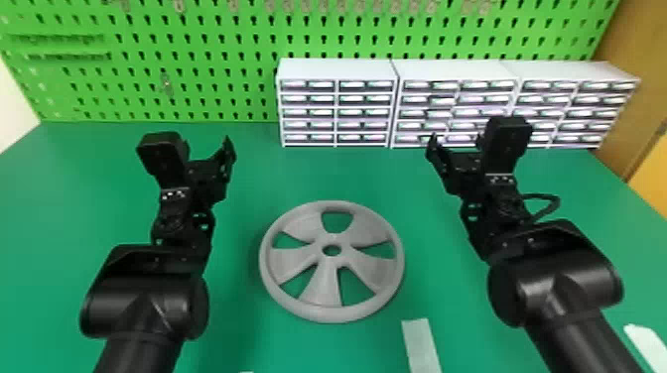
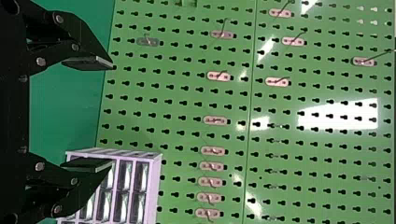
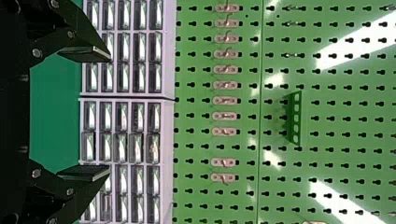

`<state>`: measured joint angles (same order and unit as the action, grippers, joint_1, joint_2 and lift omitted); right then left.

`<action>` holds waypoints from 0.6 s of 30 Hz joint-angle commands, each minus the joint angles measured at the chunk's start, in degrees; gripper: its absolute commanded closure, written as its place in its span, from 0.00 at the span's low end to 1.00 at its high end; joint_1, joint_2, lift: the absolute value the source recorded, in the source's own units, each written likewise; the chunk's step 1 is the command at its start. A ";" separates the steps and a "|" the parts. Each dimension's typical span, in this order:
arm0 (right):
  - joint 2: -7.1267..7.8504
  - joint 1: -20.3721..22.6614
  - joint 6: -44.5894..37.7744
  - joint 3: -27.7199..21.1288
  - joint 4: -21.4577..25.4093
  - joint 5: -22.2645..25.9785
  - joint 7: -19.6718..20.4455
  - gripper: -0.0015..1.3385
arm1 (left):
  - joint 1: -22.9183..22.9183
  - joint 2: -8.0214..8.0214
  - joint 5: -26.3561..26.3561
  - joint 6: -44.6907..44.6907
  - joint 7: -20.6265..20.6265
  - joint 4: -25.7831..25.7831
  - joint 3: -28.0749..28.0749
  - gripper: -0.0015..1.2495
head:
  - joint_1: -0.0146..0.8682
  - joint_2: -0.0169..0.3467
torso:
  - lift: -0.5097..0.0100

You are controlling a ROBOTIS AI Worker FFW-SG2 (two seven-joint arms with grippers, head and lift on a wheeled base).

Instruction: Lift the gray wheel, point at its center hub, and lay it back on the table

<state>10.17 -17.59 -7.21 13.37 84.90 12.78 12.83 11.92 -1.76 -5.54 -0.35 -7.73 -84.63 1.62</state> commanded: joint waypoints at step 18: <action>0.29 -0.08 -0.44 0.52 -0.09 0.22 0.00 0.31 | 0.03 0.00 0.18 0.00 0.00 -0.01 0.32 0.41 | 0.80 0.18 | 0.80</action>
<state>10.46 -17.58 -7.59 13.80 84.82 12.92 12.83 11.90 -1.76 -5.36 -0.35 -7.74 -84.64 1.85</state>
